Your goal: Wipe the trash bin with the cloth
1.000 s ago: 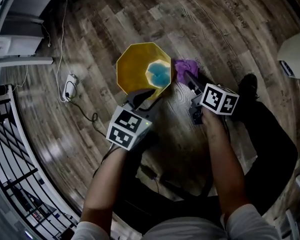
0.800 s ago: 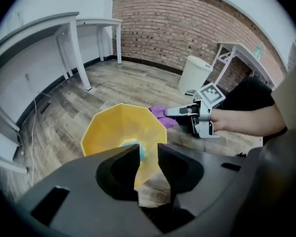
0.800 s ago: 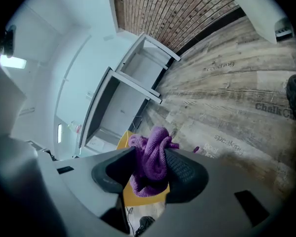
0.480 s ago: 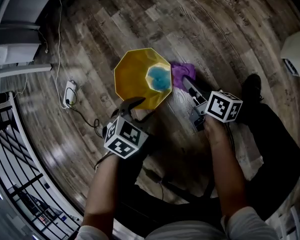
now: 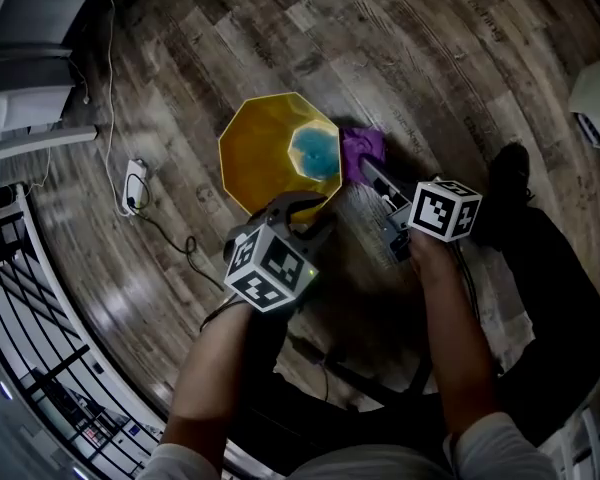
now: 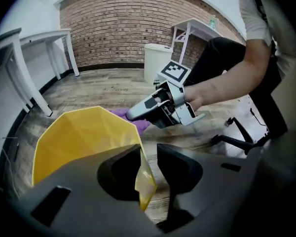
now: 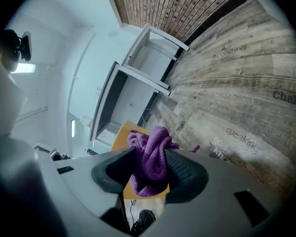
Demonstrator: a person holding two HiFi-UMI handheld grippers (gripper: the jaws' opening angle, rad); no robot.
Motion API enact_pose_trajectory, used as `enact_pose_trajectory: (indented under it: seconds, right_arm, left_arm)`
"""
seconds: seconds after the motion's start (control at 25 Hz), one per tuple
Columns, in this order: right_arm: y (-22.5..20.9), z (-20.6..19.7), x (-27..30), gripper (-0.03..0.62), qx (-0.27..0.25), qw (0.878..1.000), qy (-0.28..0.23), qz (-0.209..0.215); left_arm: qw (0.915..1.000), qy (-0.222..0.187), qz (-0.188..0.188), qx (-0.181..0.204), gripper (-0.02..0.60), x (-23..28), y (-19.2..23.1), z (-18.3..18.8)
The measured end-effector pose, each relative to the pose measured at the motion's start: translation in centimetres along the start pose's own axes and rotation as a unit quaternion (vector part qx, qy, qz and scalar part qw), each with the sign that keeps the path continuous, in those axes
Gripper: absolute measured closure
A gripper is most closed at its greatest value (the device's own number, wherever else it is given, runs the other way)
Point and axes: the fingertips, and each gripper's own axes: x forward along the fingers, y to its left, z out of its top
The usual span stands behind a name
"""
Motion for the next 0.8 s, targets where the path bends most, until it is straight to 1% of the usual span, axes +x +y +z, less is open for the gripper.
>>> enact_pose_trajectory:
  seconds: [0.12,0.16,0.32,0.56,0.8]
  right_arm:
    - [-1.2,-0.7,0.9,0.410,0.001,1.000,0.018,-0.005]
    - [-1.6,-0.9,1.2,0.410,0.000,1.000,0.025,-0.006]
    - [-3.2,-1.5,2.2,0.410,-0.012,0.999,0.049,-0.017]
    - [-5.8,-2.7,3.6,0.410,-0.018,0.996,0.074,-0.039]
    - [-9.6,-4.8,5.4,0.410,-0.029,0.990,0.118,-0.076]
  left_arm:
    - [0.9998,-0.008,0.001,-0.019,0.521,0.2,0.7,0.5]
    - [0.9996,-0.011,-0.002,-0.025,0.525,0.3,0.7,0.6]
    - [0.9985,-0.026,-0.014,-0.046,0.523,0.4,0.8,1.1]
    - [0.9973,-0.040,-0.022,-0.058,0.523,0.3,0.8,1.8]
    - [0.9960,-0.049,-0.029,-0.069,0.523,0.5,0.8,2.0]
